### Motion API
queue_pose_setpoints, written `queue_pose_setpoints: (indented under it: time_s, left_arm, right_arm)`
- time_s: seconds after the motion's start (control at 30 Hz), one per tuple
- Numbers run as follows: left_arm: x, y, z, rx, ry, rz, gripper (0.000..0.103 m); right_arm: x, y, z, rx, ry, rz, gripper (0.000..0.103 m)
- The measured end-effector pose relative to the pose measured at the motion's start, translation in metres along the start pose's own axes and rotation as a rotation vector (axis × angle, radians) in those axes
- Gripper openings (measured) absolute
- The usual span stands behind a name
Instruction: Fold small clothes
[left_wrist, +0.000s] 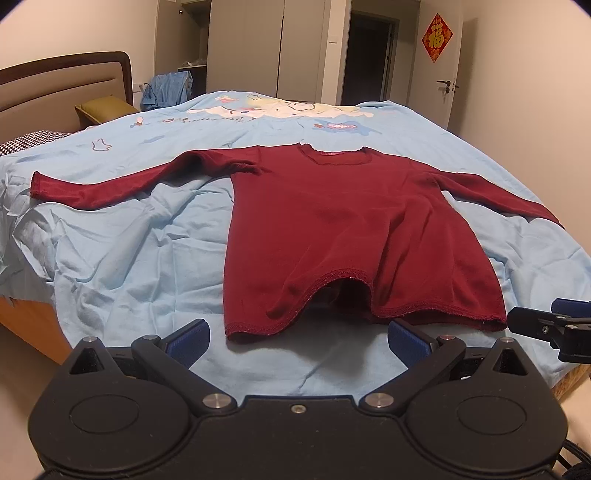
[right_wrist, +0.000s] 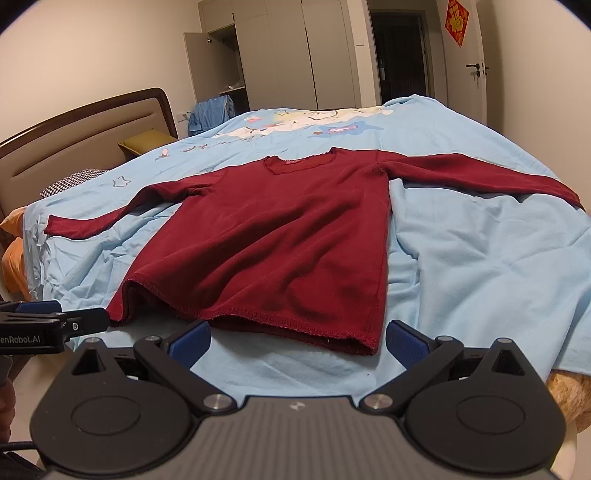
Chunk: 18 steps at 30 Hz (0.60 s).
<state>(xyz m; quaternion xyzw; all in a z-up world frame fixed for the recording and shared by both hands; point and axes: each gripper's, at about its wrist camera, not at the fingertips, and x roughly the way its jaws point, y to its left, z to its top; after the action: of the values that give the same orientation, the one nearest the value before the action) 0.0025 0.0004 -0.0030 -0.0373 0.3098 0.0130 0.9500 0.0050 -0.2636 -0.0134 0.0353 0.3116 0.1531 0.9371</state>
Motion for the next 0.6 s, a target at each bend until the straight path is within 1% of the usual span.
queue_pose_setpoints:
  time_s: [0.6]
  left_arm:
    - [0.0031, -0.0003, -0.002, -0.003, 0.006, -0.003, 0.102]
  right_arm:
    - [0.0012, -0.0011, -0.0003, 0.005, 0.005, 0.002, 0.103]
